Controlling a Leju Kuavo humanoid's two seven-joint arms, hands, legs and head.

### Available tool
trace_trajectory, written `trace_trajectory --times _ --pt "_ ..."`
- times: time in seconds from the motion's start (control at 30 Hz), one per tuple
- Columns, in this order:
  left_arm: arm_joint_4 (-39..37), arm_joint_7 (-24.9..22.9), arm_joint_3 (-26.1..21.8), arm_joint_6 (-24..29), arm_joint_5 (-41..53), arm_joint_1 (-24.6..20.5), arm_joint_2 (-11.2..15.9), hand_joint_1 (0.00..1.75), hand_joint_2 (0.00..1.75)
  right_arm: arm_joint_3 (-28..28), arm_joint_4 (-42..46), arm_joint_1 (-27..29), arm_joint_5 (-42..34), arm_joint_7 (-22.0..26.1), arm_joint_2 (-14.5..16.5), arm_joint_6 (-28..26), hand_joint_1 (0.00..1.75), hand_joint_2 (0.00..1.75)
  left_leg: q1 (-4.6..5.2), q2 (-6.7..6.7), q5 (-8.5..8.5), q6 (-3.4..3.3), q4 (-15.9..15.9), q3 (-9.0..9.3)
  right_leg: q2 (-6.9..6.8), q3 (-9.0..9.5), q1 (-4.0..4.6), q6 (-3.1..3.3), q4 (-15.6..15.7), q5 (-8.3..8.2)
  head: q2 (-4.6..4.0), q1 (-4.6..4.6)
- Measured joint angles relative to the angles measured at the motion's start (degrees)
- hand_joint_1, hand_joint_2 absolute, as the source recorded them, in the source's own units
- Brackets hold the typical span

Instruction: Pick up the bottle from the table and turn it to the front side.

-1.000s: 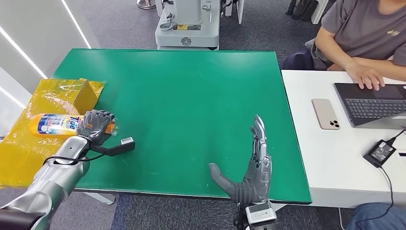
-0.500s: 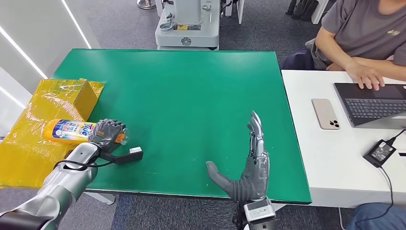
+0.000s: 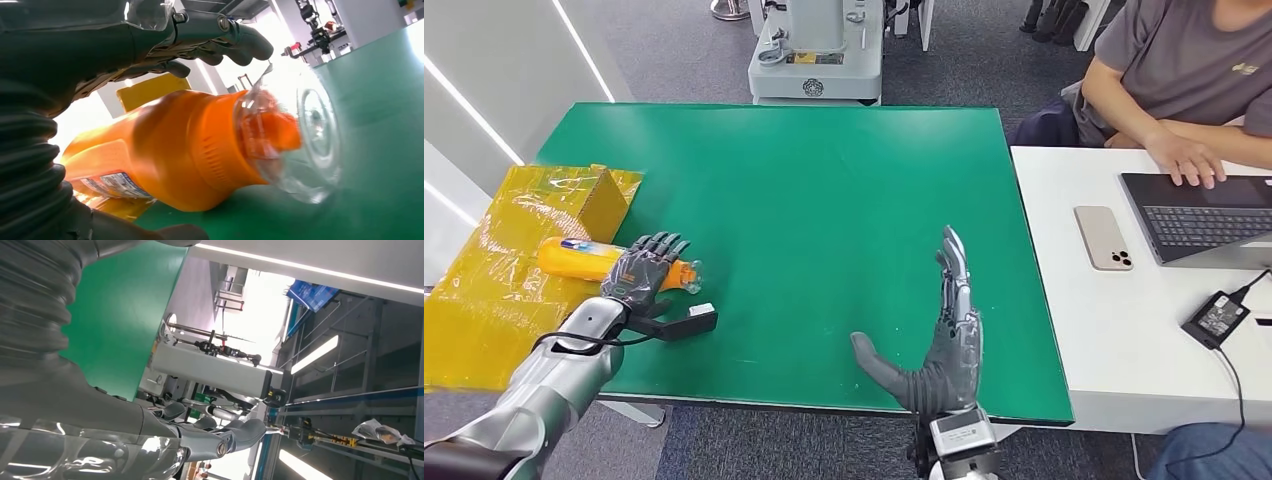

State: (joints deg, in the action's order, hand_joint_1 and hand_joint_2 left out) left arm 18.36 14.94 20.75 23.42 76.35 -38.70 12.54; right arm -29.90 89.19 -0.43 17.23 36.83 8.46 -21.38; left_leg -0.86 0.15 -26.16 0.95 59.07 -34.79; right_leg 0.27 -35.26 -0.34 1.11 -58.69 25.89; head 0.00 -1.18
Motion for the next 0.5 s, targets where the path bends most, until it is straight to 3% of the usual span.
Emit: trace_trajectory --times 0.5 --pt "0.00 0.77 -3.49 9.48 -1.30 1.90 1.39 0.00 1.75 0.00 -0.13 -0.03 0.06 0.02 0.00 -0.42 0.00 1.75 0.00 -0.02 0.00 0.00 0.00 -0.01 -0.01 -0.02 0.00 0.00 0.00 0.01 0.00 0.01"
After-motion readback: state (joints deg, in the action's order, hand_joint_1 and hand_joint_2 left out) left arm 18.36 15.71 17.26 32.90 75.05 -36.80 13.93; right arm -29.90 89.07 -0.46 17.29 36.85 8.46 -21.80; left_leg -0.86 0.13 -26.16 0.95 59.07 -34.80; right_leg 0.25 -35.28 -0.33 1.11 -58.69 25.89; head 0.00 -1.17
